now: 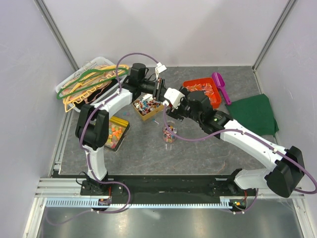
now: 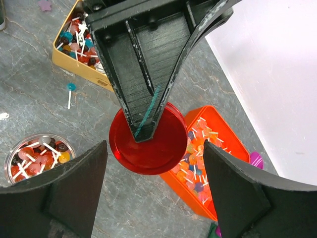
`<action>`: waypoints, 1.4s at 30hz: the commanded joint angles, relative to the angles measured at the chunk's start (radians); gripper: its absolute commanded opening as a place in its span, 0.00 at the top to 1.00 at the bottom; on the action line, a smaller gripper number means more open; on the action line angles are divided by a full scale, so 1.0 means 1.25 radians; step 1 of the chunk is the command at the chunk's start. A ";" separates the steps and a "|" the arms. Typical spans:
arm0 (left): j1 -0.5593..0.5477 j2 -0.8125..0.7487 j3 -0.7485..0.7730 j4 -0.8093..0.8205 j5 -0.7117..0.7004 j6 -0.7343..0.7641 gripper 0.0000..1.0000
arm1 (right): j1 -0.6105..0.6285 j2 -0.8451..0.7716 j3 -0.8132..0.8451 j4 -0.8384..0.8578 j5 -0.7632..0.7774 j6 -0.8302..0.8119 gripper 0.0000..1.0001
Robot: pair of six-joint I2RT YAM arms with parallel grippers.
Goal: Pack the candies
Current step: Close the bottle lid on the packing bottle.
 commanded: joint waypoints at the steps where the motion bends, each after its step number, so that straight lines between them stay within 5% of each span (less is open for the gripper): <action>1: 0.002 0.003 0.011 0.033 0.024 -0.022 0.98 | 0.007 -0.005 0.027 0.037 0.013 0.012 0.15; 42: 0.002 -0.007 -0.005 0.089 0.052 -0.069 0.98 | 0.014 0.008 -0.015 0.076 0.046 -0.007 0.17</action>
